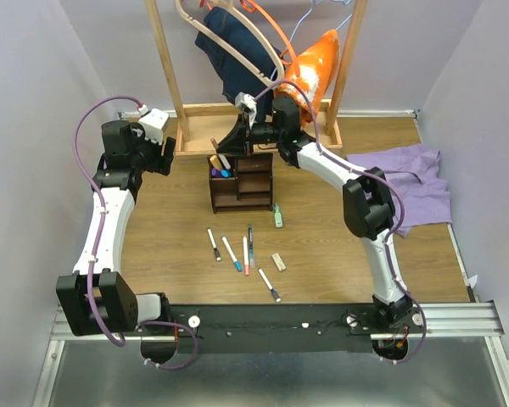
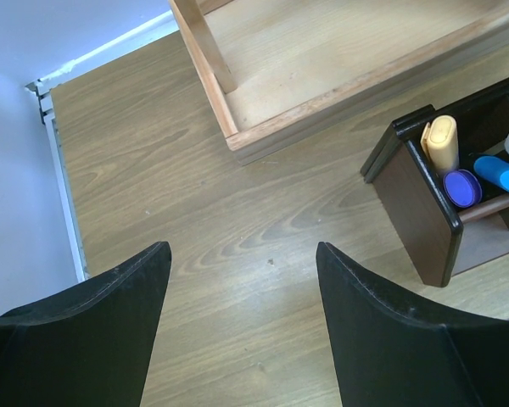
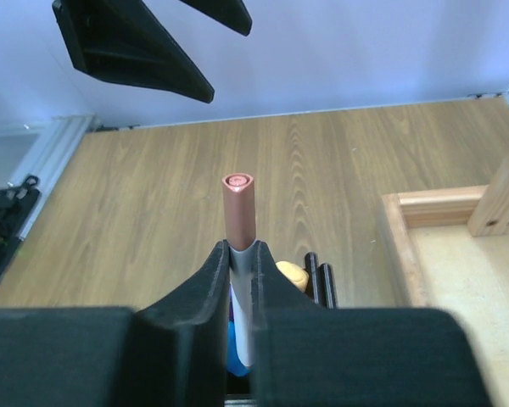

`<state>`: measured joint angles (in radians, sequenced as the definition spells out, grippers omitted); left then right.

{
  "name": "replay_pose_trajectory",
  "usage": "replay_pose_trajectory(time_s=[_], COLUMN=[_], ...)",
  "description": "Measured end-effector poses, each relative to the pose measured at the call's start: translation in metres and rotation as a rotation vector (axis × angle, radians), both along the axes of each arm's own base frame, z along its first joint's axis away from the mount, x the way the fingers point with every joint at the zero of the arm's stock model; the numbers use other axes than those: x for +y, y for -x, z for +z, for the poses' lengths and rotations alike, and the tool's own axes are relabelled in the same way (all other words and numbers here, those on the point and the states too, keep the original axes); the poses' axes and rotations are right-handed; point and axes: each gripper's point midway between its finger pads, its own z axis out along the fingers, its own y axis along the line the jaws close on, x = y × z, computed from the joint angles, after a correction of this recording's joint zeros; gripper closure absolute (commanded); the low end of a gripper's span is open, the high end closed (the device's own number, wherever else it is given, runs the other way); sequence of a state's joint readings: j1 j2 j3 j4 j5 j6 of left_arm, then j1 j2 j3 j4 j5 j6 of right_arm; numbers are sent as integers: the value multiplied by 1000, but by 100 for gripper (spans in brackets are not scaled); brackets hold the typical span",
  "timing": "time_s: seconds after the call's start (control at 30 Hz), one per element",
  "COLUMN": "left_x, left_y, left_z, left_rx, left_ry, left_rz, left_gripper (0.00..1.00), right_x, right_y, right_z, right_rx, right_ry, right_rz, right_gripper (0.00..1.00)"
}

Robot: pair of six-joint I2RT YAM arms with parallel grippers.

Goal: Sort the stationery into containers
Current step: Place the pen in the storage box, then pick up the pen from the center of the board.

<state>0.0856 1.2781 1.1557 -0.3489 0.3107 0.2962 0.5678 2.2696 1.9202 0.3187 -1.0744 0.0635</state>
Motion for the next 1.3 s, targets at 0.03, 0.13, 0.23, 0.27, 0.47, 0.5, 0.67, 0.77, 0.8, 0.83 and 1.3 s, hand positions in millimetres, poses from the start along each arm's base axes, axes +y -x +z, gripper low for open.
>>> replay_pose_trajectory(time_s=[0.03,0.13,0.23,0.27,0.47,0.5,0.67,0.77,0.8,0.83,1.3], left_x=[0,0,0,0,-1,-2,-12,-24,-27,-29,-78], left_y=[0,1,2,2,3,4,24,48,56,63,128], left_z=[0,-2,-4,-4,-5,-6,-17,-28,-33,-37,-90], left_rx=[1,8,15,17,21,24,72,128,146,165,318], left_ry=[0,1,1,2,4,6,33,61,72,79,15], left_rz=[1,1,0,1,-2,-6,-54,-110,-122,-127,-550], left_gripper=[22,22,22,22,21,21,21,20,21,23,22], right_x=[0,-1,-3,-4,-8,-9,-18,-31,-35,-41,-125], right_y=[0,2,4,5,9,9,16,29,34,40,76], right_z=[-3,-14,-31,-36,-54,-52,-23,12,23,33,-61], right_rx=[3,9,30,36,49,42,-13,-83,-106,-129,-89], right_ry=[2,14,34,40,67,71,87,97,95,101,524], right_rz=[1,1,0,-1,-4,-9,-32,-45,-49,-56,-222], right_gripper=[72,64,58,56,51,50,48,48,47,46,42])
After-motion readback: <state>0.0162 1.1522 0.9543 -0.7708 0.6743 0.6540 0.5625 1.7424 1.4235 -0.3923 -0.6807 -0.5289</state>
